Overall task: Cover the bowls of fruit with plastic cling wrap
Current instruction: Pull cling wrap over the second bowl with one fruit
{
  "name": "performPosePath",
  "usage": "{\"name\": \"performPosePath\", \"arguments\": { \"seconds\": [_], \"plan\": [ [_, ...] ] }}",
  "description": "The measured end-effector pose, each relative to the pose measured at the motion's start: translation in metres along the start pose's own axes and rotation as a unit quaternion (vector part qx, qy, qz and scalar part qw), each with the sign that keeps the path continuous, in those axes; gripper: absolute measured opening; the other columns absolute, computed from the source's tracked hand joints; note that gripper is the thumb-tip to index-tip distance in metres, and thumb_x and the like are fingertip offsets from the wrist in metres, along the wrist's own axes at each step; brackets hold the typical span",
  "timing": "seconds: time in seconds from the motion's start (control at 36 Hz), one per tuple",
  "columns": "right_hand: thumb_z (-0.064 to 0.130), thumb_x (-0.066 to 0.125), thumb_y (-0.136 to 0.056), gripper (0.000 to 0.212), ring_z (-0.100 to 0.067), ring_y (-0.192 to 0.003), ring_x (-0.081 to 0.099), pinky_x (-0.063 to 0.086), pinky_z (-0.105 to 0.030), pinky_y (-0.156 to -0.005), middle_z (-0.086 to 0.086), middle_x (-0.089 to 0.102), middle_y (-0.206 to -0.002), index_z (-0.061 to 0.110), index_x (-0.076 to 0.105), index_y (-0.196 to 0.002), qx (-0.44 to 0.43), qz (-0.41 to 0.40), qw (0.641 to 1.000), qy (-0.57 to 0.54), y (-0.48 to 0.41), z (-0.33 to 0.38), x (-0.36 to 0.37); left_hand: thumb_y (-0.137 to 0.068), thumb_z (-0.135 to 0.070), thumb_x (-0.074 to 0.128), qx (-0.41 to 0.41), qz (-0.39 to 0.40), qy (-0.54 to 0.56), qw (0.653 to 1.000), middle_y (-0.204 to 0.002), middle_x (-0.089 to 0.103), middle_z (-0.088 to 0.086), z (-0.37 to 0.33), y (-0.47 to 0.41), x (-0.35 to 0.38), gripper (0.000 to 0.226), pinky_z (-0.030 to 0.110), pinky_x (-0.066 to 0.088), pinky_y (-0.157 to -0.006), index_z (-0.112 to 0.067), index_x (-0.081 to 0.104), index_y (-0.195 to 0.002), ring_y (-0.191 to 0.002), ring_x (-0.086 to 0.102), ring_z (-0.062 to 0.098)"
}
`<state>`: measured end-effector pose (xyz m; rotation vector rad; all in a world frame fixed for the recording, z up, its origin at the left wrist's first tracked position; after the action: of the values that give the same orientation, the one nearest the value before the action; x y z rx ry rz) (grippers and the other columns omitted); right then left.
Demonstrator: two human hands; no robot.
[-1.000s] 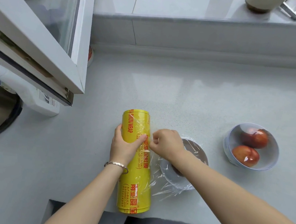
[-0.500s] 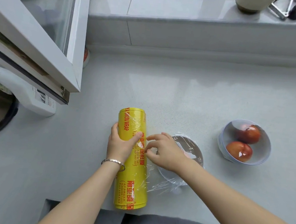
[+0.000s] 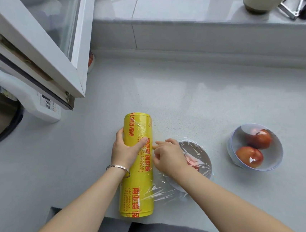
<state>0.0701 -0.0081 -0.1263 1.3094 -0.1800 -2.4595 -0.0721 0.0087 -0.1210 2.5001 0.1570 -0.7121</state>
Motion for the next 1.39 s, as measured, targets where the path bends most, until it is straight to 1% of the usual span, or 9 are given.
{"name": "performPosePath", "arguments": {
  "seconds": [0.08,0.19,0.44,0.78,0.86,0.92,1.08,1.17,1.39],
  "plan": [
    [0.017,0.053,-0.077,0.005,-0.019,-0.131,0.041,0.013,-0.029,-0.11,-0.004,0.064,-0.114,0.017,0.057,-0.077,-0.015,-0.003,1.0,0.013,0.003,0.003,-0.005,-0.072,-0.045,0.075,-0.002,-0.003,0.005,1.0,-0.127,0.055,0.003,0.0,-0.001,0.0,0.082,0.031,0.048,-0.078,-0.026,0.03,-0.138,-0.102,0.058,0.021],
    [0.012,0.05,-0.081,0.025,-0.018,-0.141,0.024,-0.001,-0.031,-0.115,-0.003,0.047,-0.137,0.015,0.06,-0.103,-0.029,0.011,1.0,0.003,0.01,0.002,-0.008,-0.071,-0.048,0.074,-0.003,-0.001,0.005,1.0,-0.128,0.054,0.003,0.001,0.0,0.001,0.083,0.035,0.051,-0.081,-0.027,0.03,-0.138,-0.105,0.058,0.023],
    [0.036,0.043,-0.088,0.035,-0.013,-0.135,0.03,-0.008,-0.026,-0.113,-0.003,0.045,-0.14,0.015,0.071,-0.094,-0.054,0.029,0.998,-0.03,0.03,0.007,-0.004,-0.074,-0.045,0.073,0.0,0.001,0.006,1.0,-0.13,0.052,0.004,0.001,0.0,0.0,0.082,0.03,0.046,-0.075,-0.025,0.028,-0.14,-0.1,0.055,0.018],
    [0.025,0.053,-0.087,0.028,-0.013,-0.138,0.031,0.005,-0.028,-0.114,-0.003,0.046,-0.142,0.009,0.075,-0.079,-0.052,0.011,0.998,-0.014,0.027,0.016,0.0,-0.071,-0.049,0.074,-0.003,-0.01,0.0,1.0,-0.131,0.052,0.002,0.001,0.0,0.002,0.084,0.031,0.047,-0.076,-0.028,0.029,-0.139,-0.107,0.057,0.022],
    [0.019,0.06,-0.07,0.022,-0.018,-0.109,0.064,0.032,-0.037,-0.102,-0.001,0.072,-0.104,0.015,0.07,-0.051,-0.04,-0.01,0.999,0.001,0.023,0.011,0.006,-0.07,-0.049,0.074,-0.002,-0.011,-0.003,1.0,-0.13,0.052,0.003,0.001,0.0,0.002,0.084,0.031,0.047,-0.076,-0.028,0.03,-0.138,-0.107,0.057,0.022],
    [0.018,0.057,-0.068,0.025,-0.017,-0.102,0.067,0.031,-0.033,-0.1,0.001,0.075,-0.081,0.016,0.064,-0.044,-0.039,-0.014,0.999,-0.006,0.018,0.005,0.008,-0.072,-0.048,0.074,-0.002,-0.008,0.001,1.0,-0.13,0.053,0.003,0.0,0.001,0.002,0.082,0.03,0.046,-0.075,-0.027,0.03,-0.138,-0.105,0.057,0.021],
    [0.024,0.053,-0.079,0.005,-0.018,-0.139,0.03,0.006,-0.03,-0.114,-0.002,0.062,-0.121,0.02,0.053,-0.082,-0.025,0.008,1.0,-0.004,0.022,0.006,-0.001,-0.073,-0.047,0.073,-0.003,-0.001,0.004,1.0,-0.129,0.053,0.004,0.001,0.0,0.0,0.081,0.03,0.046,-0.074,-0.027,0.029,-0.139,-0.1,0.055,0.019],
    [0.017,0.051,-0.081,0.025,-0.02,-0.14,0.027,0.003,-0.032,-0.116,-0.001,0.055,-0.129,0.017,0.06,-0.104,-0.034,0.006,0.999,-0.039,0.029,0.004,-0.001,-0.074,-0.047,0.072,-0.003,0.0,0.003,1.0,-0.13,0.052,0.004,0.0,0.0,0.001,0.081,0.029,0.046,-0.073,-0.026,0.028,-0.139,-0.101,0.056,0.019],
    [0.02,0.028,-0.072,0.047,-0.034,-0.127,0.045,0.027,-0.053,-0.109,-0.011,0.061,-0.123,0.02,0.075,-0.073,-0.085,0.027,0.992,-0.092,0.044,0.0,0.008,-0.073,-0.048,0.072,-0.006,-0.001,0.007,1.0,-0.131,0.052,0.003,0.001,0.001,0.001,0.083,0.03,0.047,-0.072,-0.027,0.028,-0.14,-0.106,0.057,0.022]
  ]
}}
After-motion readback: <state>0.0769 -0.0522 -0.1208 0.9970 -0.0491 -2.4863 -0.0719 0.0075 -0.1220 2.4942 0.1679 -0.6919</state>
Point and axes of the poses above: each hand's wrist, its own y-axis away from the middle knuckle, its own x-axis out of the palm, z = x × y, the point moved 3 cm from there along -y, towards the middle knuckle
